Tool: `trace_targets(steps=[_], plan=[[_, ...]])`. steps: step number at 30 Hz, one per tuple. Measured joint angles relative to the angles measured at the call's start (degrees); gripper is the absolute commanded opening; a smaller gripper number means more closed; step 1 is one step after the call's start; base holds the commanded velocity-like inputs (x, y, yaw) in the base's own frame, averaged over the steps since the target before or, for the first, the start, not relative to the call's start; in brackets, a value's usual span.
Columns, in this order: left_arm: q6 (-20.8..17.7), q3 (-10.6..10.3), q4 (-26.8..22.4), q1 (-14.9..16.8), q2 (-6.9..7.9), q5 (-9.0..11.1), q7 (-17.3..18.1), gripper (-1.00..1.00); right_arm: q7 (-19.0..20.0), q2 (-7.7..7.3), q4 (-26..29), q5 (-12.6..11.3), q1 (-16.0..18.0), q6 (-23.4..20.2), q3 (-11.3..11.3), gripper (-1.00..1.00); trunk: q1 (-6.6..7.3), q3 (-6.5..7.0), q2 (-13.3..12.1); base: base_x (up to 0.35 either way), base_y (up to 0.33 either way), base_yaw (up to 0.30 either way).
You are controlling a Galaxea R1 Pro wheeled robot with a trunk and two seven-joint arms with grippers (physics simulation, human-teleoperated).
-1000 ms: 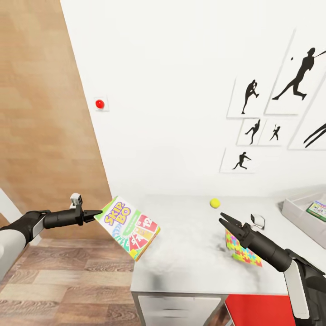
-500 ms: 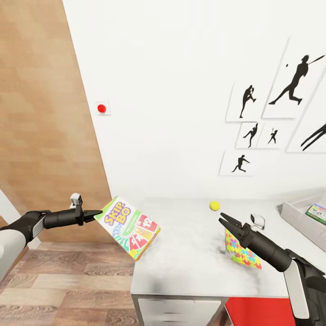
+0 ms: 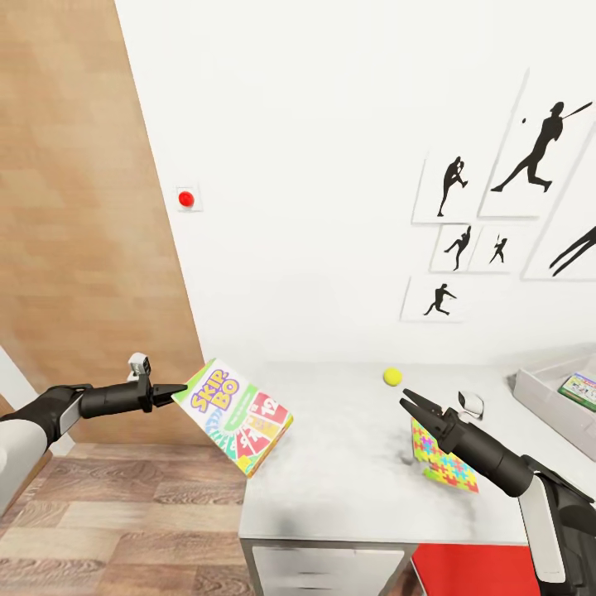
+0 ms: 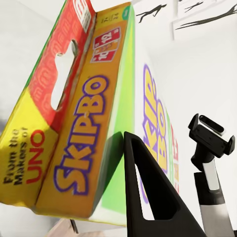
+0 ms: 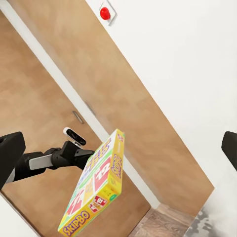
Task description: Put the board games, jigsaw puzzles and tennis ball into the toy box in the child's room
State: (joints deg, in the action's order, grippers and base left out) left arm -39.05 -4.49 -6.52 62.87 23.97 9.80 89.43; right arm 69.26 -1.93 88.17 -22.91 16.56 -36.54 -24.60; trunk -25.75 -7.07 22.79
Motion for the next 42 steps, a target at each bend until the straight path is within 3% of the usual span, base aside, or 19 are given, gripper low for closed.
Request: trace_targets(steps=[8,20,28,31,38,42], plan=[[0.4,0.0,0.0,0.0,0.13,0.0,0.0,-1.0,-0.1,0.0,0.0,0.0,0.0,0.0,0.0,1.0,-0.01,0.03,0.0,-0.031,-0.039,-0.021],[0.6,-0.2,0.0,0.0,0.31,0.0,0.3,-1.0,-0.1,0.0,0.2,0.0,0.0,0.0,0.0,1.0,0.0,0.75,0.0,-0.107,-0.199,-0.199],[3.8,-0.3,0.0,-0.2,0.34,0.0,0.3,-1.0,-0.1,-0.5,0.7,-0.7,0.0,-2.2,-0.7,1.0,0.0,1.3,0.0,-0.003,-0.015,-0.22],[4.0,-0.3,0.0,-0.3,0.51,0.1,0.3,-1.0,-0.1,-0.78,1.0,-0.9,0.0,-5.8,-3.1,1.0,0.0,1.5,0.0,0.0,-0.001,-0.22],[4.4,0.0,0.0,-0.3,1.27,0.3,0.3,-1.0,0.0,-0.9,2.3,-1.0,0.0,-16.8,-15.8,1.0,0.0,1.91,0.0,0.0,0.0,-0.168],[4.5,0.1,0.0,-0.3,1.31,0.4,0.3,-1.0,0.1,-0.65,2.4,-1.0,0.0,-17.6,-17.8,1.0,0.0,1.96,0.0,0.0,0.0,-0.022]])
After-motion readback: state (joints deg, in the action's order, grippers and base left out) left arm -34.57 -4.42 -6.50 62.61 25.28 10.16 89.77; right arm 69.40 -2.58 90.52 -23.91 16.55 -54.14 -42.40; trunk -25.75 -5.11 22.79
